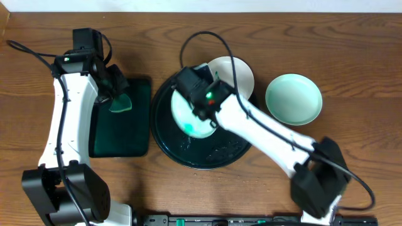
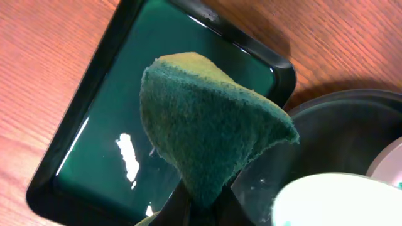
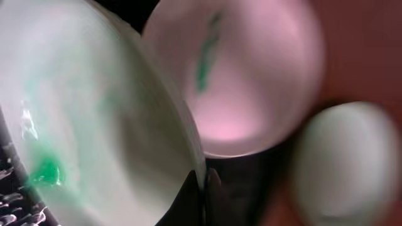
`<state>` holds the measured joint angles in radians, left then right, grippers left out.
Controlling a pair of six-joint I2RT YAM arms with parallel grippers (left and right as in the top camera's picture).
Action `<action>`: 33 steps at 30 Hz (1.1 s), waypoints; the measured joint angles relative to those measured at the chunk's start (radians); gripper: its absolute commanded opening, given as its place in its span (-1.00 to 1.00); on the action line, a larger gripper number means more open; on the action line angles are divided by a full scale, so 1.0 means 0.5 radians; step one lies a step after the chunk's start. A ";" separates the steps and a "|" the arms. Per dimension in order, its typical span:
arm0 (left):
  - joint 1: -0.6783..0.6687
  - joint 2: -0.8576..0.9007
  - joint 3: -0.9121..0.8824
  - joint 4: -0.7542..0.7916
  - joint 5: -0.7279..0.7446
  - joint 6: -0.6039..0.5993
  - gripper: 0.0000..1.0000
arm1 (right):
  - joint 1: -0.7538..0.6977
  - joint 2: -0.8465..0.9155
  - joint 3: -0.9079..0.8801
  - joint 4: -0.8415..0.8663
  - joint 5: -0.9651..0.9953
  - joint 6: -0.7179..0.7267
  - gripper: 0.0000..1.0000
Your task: Clean dirty plates on tray and stack at the side
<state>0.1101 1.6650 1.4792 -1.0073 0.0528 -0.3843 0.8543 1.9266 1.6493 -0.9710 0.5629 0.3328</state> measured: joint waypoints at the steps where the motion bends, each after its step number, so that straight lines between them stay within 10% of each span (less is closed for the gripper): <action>1: -0.002 0.002 0.000 0.008 0.000 0.001 -0.85 | 0.047 -0.036 0.001 -0.003 0.161 -0.017 -0.98; 18: -0.001 0.002 0.000 0.048 0.000 0.001 -0.86 | 0.641 -0.141 0.002 -0.010 1.595 -0.119 -0.98; 33: -0.034 0.001 0.000 0.130 0.002 -0.002 -0.86 | -0.281 -0.365 0.003 -0.125 -0.343 0.043 -0.98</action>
<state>0.0929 1.6653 1.4792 -0.9421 0.0540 -0.3855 0.7139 1.7443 1.6508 -1.0336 0.3912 0.3542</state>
